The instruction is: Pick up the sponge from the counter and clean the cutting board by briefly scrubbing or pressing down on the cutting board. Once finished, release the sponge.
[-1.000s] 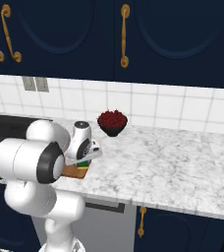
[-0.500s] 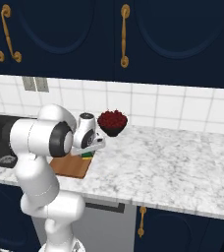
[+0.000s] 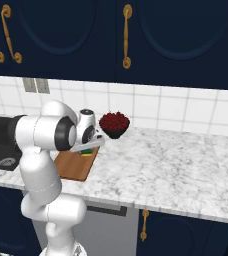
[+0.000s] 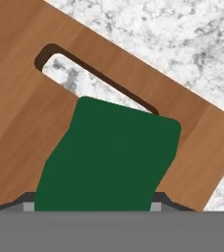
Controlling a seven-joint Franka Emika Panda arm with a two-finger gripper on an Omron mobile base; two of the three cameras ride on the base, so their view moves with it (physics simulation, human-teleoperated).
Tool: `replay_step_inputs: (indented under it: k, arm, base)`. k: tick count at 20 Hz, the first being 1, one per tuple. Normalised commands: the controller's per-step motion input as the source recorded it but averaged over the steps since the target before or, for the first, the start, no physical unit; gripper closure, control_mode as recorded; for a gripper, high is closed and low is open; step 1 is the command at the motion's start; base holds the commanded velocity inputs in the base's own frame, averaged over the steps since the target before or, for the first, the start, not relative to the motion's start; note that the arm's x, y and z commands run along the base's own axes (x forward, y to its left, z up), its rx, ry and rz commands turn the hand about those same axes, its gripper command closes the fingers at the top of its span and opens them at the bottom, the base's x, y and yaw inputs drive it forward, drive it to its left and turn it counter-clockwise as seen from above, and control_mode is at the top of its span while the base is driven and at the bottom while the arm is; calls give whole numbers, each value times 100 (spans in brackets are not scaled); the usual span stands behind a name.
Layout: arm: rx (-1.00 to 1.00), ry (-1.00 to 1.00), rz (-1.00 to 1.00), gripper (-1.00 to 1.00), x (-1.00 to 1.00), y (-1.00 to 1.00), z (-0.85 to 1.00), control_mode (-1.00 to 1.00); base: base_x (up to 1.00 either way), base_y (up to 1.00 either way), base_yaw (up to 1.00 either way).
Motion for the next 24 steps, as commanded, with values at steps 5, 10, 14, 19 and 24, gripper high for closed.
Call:
replay_step_inputs:
  k: [5, 10, 14, 19, 24]
  arm:
    - [6, 0, 7, 100, 0, 29, -2, -100]
    - [13, 4, 4, 100, -5, 9, -23, -100]
    - [4, 10, 9, 100, -28, 0, -36, -100]
    - [-3, 5, 13, 100, -64, 16, -36, -100]
    - [-11, 0, 5, 100, -84, 31, -30, -100]
  base:
    - [0, 0, 0]
    - [0, 0, 0]
    - [0, 0, 0]
    - [0, 0, 0]
    - [0, 0, 0]
